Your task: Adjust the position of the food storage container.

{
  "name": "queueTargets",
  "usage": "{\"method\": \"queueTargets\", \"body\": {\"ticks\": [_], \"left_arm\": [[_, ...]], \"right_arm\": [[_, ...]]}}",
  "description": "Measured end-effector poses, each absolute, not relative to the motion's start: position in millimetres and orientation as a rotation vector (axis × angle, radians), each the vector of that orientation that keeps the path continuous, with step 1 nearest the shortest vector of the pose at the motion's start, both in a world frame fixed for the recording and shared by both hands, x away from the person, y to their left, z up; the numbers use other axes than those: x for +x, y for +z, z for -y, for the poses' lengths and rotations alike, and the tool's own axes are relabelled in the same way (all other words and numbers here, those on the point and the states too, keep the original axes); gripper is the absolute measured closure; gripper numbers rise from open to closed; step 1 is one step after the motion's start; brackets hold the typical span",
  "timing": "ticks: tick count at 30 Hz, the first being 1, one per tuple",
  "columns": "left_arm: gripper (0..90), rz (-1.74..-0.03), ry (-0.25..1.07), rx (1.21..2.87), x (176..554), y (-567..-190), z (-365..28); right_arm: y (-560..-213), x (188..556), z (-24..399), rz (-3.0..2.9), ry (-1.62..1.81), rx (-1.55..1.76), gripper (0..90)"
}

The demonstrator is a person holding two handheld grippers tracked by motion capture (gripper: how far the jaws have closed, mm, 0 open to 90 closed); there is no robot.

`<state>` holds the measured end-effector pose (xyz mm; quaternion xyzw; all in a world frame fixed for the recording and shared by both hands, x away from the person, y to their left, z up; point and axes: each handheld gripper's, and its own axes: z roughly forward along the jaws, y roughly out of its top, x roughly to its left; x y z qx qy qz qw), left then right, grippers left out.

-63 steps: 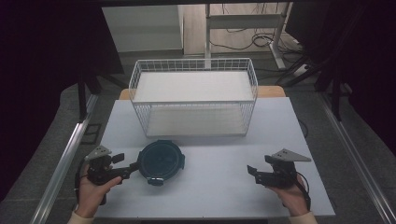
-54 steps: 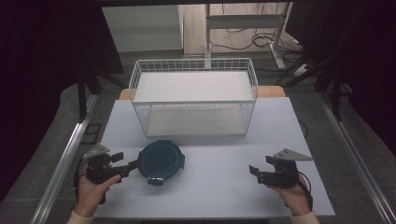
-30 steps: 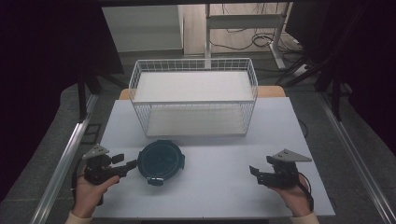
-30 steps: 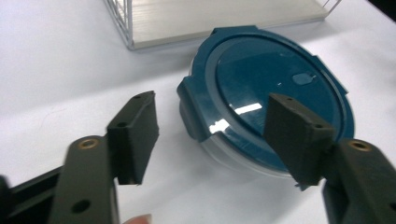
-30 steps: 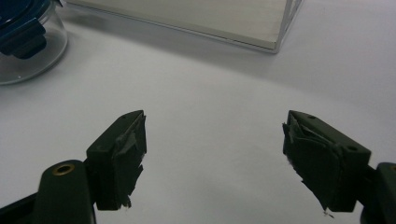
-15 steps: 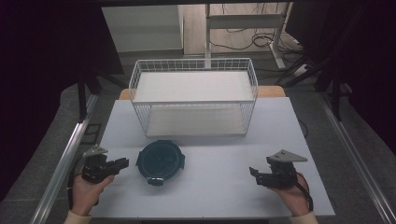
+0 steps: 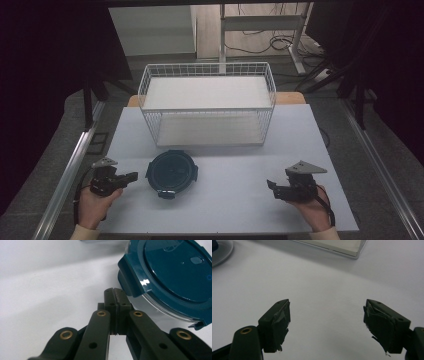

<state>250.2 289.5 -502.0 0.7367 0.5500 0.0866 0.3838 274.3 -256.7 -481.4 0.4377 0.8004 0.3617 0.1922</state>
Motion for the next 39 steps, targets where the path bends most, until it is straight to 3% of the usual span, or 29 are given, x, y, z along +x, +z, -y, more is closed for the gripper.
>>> {"method": "queueTargets", "body": {"ticks": [9,39], "left_arm": [[90.0,-1.381,0.164,1.898,254.9,-509.7,-281.5],[90.0,-1.402,0.178,1.895,259.5,-512.9,-268.6]], "right_arm": [[-483.3,274.9,255.3,-2.255,0.997,1.227,20.8],[-483.1,277.5,257.5,-2.247,0.979,1.250,20.5]]}}
